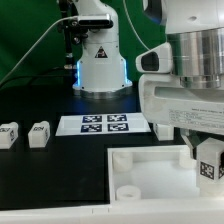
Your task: Assemble one leg
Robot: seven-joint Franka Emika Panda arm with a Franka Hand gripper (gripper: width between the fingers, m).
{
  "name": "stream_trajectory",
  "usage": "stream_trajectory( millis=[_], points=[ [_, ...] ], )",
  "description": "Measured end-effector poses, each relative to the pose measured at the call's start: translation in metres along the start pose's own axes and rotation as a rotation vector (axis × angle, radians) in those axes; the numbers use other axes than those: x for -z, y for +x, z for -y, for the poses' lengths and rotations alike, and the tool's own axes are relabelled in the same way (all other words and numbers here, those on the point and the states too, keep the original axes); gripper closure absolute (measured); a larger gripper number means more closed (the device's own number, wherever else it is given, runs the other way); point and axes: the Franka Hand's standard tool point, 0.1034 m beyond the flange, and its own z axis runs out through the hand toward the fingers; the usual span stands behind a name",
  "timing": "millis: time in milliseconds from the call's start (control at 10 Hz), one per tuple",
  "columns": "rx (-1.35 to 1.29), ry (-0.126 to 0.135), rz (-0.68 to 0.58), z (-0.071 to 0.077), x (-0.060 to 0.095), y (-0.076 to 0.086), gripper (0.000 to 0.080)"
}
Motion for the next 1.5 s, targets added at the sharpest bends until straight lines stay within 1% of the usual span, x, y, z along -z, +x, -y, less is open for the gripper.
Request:
stream_trajectory(
  millis=[100,200,300,400,600,700,800,900,1000,1100,1300,1400,1500],
  points=[
    [-0.184,0.009,0.017,-0.0004,-0.0013,-0.0026,0.0500],
    [-0.372,0.026,0.041,-0.0004,-0.0020,-0.0032,0.0500],
    [-0.571,0.050,0.081,-0.0005,-0.0023,-0.0031,0.0499],
    [-0.659,0.054,0.095,-0.0001,-0.0025,-0.0038,0.0499],
    [-0.592,0.056,0.093,0.0000,-0.0029,-0.0046,0.0487],
    [-0.580,0.057,0.093,0.0001,-0.0030,-0.0048,0.0298],
    [-0.523,0.059,0.091,-0.0001,-0.0031,-0.0048,0.0198],
    [-0.334,0.048,0.080,-0.0028,-0.0042,-0.0052,0.0198],
    [-0.147,0.037,0.064,-0.0037,-0.0040,-0.0050,0.0159],
    [-0.027,0.018,0.057,-0.0030,-0.0033,-0.0074,0.0159],
    [0.173,0.023,0.054,-0.0048,-0.0038,-0.0052,0.0151],
    [0.270,0.013,0.053,-0.0056,-0.0042,-0.0063,0.0150],
    [0.446,-0.027,0.044,-0.0067,-0.0044,-0.0092,0.0150]
  ],
)
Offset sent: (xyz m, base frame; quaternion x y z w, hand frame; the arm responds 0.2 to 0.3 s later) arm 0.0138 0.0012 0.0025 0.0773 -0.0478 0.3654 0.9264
